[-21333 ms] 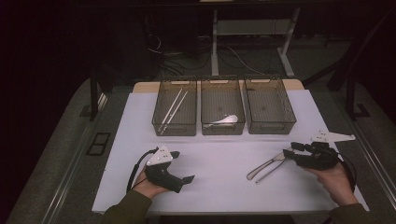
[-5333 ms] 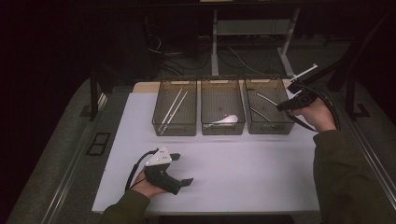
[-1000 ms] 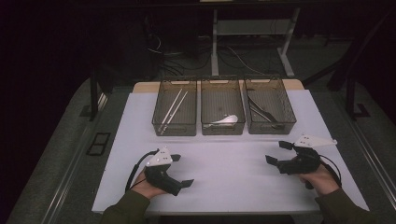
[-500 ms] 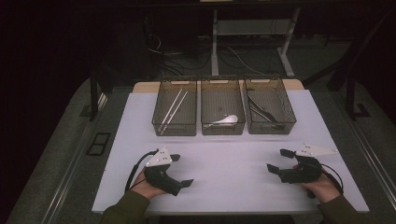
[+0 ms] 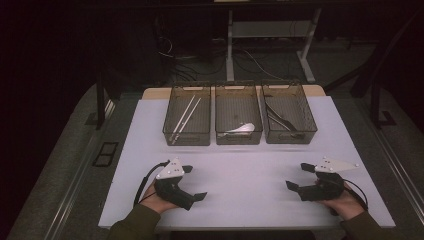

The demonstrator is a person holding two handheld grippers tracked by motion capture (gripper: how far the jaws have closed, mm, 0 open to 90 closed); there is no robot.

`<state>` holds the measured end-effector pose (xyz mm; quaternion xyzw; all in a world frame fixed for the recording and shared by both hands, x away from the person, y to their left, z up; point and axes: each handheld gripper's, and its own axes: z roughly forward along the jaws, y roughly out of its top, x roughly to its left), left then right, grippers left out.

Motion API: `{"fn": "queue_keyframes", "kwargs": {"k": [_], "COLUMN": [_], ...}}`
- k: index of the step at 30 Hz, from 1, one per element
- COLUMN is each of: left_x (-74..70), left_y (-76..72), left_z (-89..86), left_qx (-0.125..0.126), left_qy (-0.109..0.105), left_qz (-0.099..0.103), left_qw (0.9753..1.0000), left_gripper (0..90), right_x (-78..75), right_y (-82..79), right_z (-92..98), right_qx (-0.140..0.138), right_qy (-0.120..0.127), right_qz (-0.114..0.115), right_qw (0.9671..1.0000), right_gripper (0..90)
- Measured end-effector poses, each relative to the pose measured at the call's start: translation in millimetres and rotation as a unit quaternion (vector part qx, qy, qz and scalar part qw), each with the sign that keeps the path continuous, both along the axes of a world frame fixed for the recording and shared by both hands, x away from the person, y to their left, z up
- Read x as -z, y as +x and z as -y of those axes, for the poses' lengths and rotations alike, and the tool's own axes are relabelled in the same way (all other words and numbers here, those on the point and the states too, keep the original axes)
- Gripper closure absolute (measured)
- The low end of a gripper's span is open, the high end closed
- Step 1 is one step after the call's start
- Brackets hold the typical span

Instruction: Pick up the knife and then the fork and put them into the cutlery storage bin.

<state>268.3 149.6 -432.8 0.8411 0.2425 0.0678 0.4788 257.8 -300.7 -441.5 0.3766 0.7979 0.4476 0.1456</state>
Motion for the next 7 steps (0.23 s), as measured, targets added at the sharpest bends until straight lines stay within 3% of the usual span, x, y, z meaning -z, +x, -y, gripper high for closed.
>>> {"fn": "queue_keyframes", "kwargs": {"k": [7], "left_x": [0.0], "left_y": [0.3], "left_z": [-0.2], "left_qx": [0.0], "left_qy": [0.001], "left_qz": [-0.001], "left_qw": [1.0], "left_gripper": [0.0], "right_x": [-0.6], "right_y": [-0.3], "right_z": [-0.5], "right_qx": [0.0], "right_qy": [0.003], "right_qz": [0.0], "right_qw": [1.0], "right_gripper": [11.9]}}
